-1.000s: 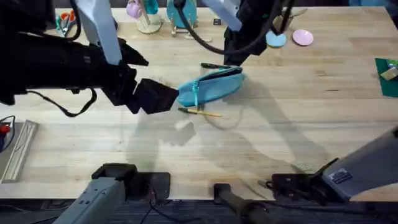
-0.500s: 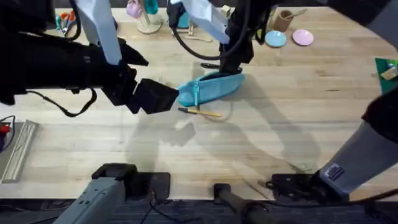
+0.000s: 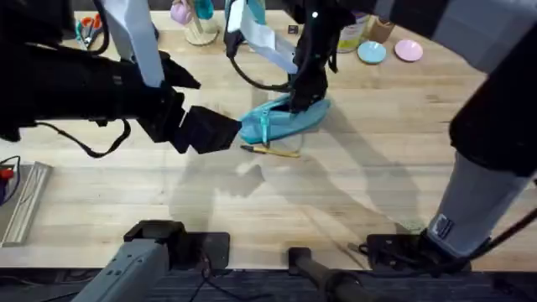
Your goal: Unzip the bag, pick up the pens from the table one at a time and place them inside, then zip the bag closed.
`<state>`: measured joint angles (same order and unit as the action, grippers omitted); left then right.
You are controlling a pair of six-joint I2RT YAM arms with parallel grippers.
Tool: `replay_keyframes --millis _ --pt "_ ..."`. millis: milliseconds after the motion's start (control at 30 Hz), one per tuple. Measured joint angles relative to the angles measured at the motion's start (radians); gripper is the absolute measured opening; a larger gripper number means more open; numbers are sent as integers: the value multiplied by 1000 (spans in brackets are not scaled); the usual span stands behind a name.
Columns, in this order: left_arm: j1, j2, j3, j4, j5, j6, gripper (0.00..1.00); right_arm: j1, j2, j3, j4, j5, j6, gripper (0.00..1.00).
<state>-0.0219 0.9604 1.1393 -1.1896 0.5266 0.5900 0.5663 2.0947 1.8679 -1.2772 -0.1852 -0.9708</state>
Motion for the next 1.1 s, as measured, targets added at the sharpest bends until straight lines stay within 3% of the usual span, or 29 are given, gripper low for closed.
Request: replay_keyframes --millis 333,400,467,633,667,1100 --pt "0 0 0 0 0 0 993 0 45 0 40 -10 -6 32" --pt "0 0 0 0 0 0 993 0 46 0 43 -10 -7 95" --pt "0 0 0 0 0 0 993 0 46 0 43 -11 -9 265" --pt "0 0 0 0 0 0 993 2 46 0 45 -17 -24 941" --pt "0 0 0 0 0 0 994 2 46 0 46 -16 -27 981" --pt "0 0 0 0 0 0 994 3 46 0 47 -16 -28 996"
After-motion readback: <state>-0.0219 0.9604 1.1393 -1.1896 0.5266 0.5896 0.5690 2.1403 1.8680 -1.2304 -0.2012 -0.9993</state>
